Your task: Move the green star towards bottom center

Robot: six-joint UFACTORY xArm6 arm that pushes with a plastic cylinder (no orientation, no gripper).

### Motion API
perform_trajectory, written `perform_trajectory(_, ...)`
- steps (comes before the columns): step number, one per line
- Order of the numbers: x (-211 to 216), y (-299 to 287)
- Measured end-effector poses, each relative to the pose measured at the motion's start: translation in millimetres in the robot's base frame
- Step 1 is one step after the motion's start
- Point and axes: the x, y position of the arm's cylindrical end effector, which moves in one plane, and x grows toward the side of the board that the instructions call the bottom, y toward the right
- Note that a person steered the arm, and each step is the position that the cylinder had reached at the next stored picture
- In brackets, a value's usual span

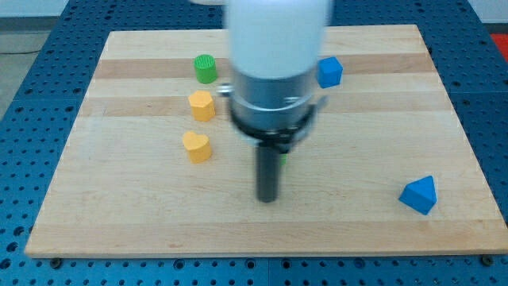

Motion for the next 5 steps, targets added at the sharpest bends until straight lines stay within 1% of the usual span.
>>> perform_trajectory(1,-19,-47)
perform_trajectory(2,-57,-46)
perform_trajectory(3,-77,-7)
perform_trajectory(4,-80,49)
perform_trajectory(5,-64,79)
